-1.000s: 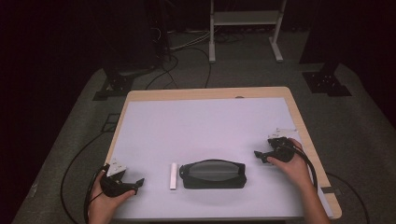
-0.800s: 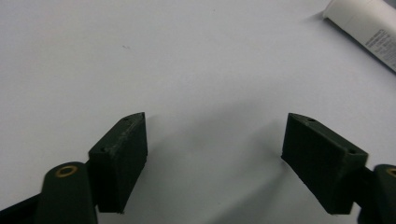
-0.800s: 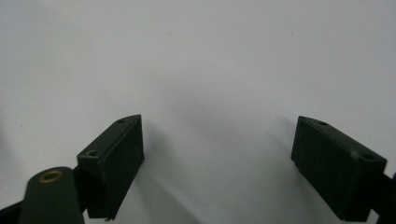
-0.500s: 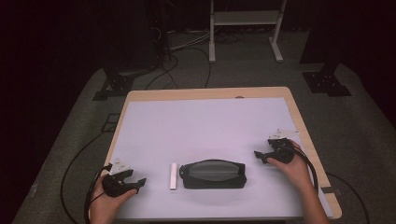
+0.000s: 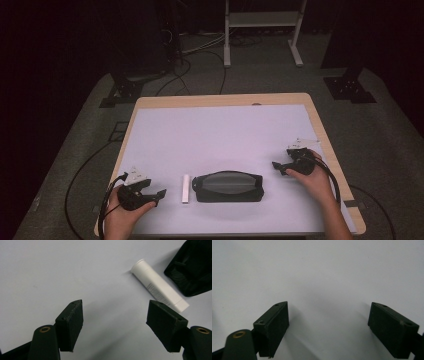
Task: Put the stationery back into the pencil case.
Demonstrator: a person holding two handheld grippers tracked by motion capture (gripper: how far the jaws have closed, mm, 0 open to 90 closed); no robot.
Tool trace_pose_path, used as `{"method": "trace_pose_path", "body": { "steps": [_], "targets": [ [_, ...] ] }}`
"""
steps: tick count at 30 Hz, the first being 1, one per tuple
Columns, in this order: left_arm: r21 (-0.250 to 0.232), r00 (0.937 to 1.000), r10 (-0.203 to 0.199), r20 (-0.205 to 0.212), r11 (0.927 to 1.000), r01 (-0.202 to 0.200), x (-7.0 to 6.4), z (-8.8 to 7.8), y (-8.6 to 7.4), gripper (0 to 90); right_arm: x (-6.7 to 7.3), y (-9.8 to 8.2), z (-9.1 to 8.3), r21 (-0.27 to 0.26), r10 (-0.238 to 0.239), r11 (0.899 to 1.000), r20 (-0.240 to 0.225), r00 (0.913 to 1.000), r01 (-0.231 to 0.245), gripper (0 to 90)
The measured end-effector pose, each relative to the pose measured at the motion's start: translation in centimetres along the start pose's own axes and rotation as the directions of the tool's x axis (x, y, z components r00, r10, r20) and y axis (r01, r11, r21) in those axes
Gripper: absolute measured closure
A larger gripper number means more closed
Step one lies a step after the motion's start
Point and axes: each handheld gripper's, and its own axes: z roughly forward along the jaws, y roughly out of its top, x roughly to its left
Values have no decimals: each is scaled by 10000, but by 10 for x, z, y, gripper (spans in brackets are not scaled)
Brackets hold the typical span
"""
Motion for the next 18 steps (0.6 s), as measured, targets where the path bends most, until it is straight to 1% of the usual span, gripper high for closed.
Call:
{"method": "trace_pose_path", "body": {
  "steps": [4, 7, 8, 15, 18],
  "targets": [
    [40, 9998, 71, 165, 10000, -72, -9, 4, 6, 278, 0, 0, 0, 4, -5, 10000, 3, 10000, 5, 158],
    [75, 9994, 207, 271, 9998, -209, -16, 8, 10, 269, 0, 0, 0, 3, -6, 10000, 1, 10000, 6, 158],
    [62, 9992, 210, 346, 9998, -212, -18, 10, 10, 267, 0, 0, 0, 6, 0, 10000, 2, 10000, 0, 158],
    [149, 9981, 359, 492, 9992, -367, -30, 19, 14, 259, 0, 0, 0, 13, -13, 10000, 5, 10000, 13, 158],
    [189, 9973, 389, 623, 9990, -402, -35, 23, 16, 254, 0, 0, 0, 16, -17, 10000, 7, 10000, 17, 158]
  ]
}}
